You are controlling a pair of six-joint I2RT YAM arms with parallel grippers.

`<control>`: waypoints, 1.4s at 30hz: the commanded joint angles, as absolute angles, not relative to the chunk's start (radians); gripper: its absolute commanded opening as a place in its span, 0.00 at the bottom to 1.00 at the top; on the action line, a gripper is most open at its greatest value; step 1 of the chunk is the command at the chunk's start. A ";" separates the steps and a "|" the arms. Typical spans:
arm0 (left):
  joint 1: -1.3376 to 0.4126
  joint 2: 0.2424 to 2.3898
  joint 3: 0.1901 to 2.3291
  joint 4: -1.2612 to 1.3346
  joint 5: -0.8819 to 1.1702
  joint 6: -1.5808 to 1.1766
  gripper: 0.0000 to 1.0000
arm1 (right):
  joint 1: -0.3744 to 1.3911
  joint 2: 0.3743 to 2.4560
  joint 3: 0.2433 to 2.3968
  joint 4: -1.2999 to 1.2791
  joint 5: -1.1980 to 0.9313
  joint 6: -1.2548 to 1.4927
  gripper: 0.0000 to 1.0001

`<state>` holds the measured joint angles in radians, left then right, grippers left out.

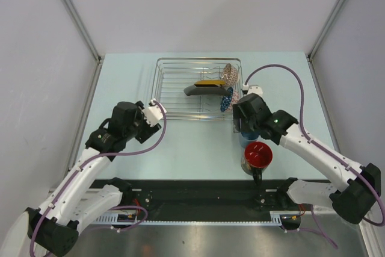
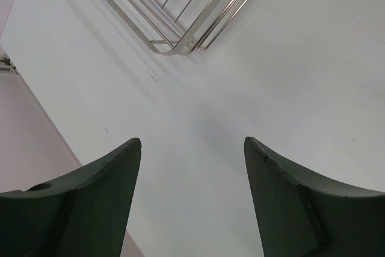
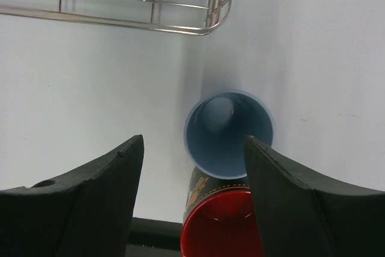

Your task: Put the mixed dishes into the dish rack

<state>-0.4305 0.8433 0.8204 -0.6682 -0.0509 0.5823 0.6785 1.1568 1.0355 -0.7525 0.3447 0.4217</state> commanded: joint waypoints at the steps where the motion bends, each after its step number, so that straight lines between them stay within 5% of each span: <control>1: -0.423 0.828 0.841 -0.666 -0.066 0.554 0.75 | 0.738 1.201 1.042 -0.779 0.423 0.475 0.70; 16: -0.423 0.811 0.830 -0.681 -0.074 0.528 0.75 | 0.765 1.345 0.994 -0.713 0.422 0.503 0.56; 20: -0.423 0.810 0.833 -0.684 -0.075 0.520 0.75 | 0.756 1.382 0.976 -0.698 0.402 0.500 0.40; 27: -0.423 0.816 0.876 -0.704 -0.060 0.442 0.75 | 0.744 1.420 0.957 -0.664 0.368 0.502 0.29; 32: -0.423 0.833 0.926 -0.726 -0.022 0.365 0.77 | 0.718 1.407 0.959 -0.632 0.281 0.482 0.01; 42: -0.397 0.876 1.028 -0.735 0.113 0.233 0.85 | 0.634 1.184 1.023 -0.386 -0.170 0.491 0.00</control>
<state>-0.4278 0.8577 0.9520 -0.7303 0.0246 0.3305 0.6750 1.3067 0.9581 -0.5968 0.1020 0.4587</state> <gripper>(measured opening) 0.819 0.077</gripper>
